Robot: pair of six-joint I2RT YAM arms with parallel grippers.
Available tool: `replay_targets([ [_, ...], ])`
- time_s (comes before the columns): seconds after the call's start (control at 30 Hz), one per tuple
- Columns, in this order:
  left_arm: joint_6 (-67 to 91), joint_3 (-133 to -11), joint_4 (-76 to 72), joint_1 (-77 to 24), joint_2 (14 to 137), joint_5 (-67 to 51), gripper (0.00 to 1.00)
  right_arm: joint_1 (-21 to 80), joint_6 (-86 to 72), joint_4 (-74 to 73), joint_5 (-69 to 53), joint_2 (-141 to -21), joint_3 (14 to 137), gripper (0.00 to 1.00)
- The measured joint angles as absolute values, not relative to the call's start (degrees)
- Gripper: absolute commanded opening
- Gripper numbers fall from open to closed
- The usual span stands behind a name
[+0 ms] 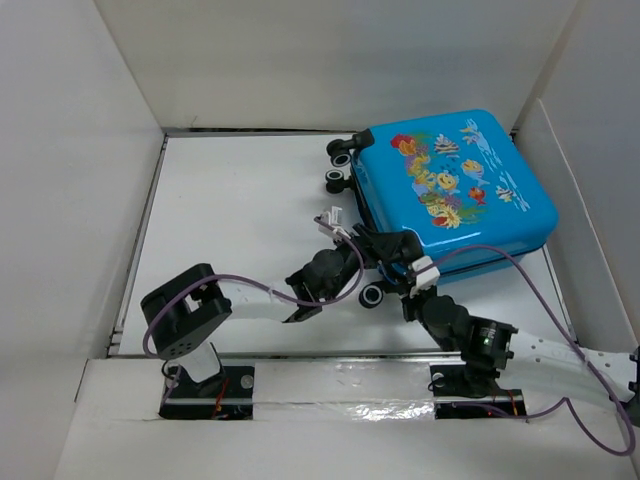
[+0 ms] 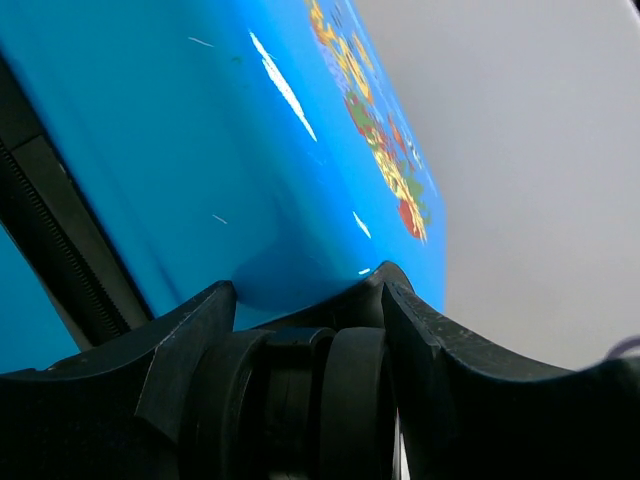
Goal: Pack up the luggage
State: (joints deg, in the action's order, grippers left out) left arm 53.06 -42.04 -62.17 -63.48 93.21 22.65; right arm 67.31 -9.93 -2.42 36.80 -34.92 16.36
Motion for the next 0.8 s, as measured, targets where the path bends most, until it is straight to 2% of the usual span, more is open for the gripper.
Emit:
replay_targets([
  [0.1,51.5,-41.5,-59.7,-61.3,91.1,17.5,0.69,67.5,-10.6,-3.0,36.5,-33.4,16.2,0.0],
  [0.17,49.4,-39.5,-55.0,-58.9,87.2,13.5,0.76,68.0,-11.0,-3.2,35.0,-32.4,16.2,0.0],
  [0.33,44.2,-39.0,-36.4,-43.8,77.2,7.3,0.77,69.1,-11.9,-4.6,29.6,-30.3,16.2,0.0],
  [0.5,35.6,-49.5,-22.4,-29.2,77.2,3.6,0.76,69.1,-11.8,-4.6,26.5,-30.2,16.2,0.0],
  [0.8,2.2,-75.9,-8.9,-25.9,92.6,-7.1,0.88,69.1,-10.7,-4.6,24.6,-30.2,16.2,0.0],
])
